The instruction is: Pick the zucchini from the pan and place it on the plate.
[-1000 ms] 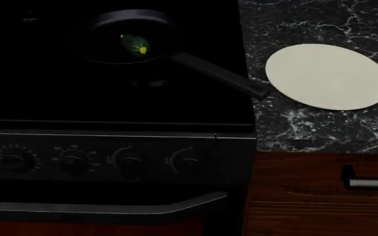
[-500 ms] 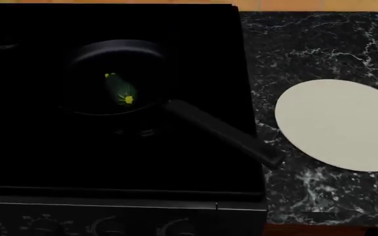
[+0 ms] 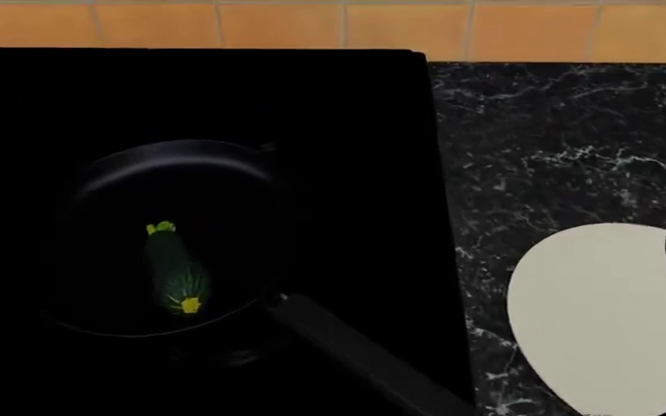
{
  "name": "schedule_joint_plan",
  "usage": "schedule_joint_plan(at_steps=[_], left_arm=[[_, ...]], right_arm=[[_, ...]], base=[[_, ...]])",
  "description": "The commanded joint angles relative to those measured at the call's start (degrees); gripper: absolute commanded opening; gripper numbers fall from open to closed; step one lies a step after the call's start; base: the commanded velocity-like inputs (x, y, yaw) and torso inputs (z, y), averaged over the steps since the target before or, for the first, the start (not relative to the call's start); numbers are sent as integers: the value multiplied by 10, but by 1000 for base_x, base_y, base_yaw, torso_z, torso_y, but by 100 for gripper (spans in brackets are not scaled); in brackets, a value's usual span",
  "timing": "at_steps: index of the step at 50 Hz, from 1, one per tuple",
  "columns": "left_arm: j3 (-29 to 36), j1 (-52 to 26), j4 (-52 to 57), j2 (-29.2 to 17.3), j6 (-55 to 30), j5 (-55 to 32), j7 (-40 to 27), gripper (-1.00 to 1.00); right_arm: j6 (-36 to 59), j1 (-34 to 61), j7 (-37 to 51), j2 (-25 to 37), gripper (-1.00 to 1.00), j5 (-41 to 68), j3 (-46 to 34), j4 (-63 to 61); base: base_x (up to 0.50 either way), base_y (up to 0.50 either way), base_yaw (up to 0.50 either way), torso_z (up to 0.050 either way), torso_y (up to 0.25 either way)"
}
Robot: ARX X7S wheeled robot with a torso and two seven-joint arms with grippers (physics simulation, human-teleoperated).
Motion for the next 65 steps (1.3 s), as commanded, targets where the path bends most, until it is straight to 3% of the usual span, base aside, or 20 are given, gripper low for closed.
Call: schedule_joint_plan(at_steps=[1, 21, 25, 30, 37, 44, 65], left_arm=[[-11, 7, -14, 11, 0, 9, 12, 100], [-11, 9, -14, 11, 0, 3, 5, 100], [-14, 14, -11, 11, 0, -16, -13, 100], [-17, 18, -10, 11, 1, -16, -16, 100], [-21, 20, -7, 11, 1, -4, -8, 100], [-35, 31, -4, 8, 4, -29, -29, 100], [-81, 67, -13, 0, 33, -109, -102, 100]], right_arm=[[-20, -14, -12, -4, 100, 2, -2, 5], [13, -7, 33, -1, 100, 56, -2, 21], [26, -1, 61, -7, 100, 105, -16, 31], [27, 20, 177, -16, 100, 261, -23, 62], [2, 9, 317, -22, 100, 432, -91, 115], [-21, -1, 377, -37, 100, 504, -178, 181], [-61, -65, 442, -82, 100, 565, -381, 253]], base=[[422, 0, 0, 0, 0], [40, 0, 0, 0, 1], [0, 0, 0, 0, 0], [0, 0, 0, 0, 0], [0, 0, 0, 0, 0], [0, 0, 0, 0, 0], [0, 0, 0, 0, 0]])
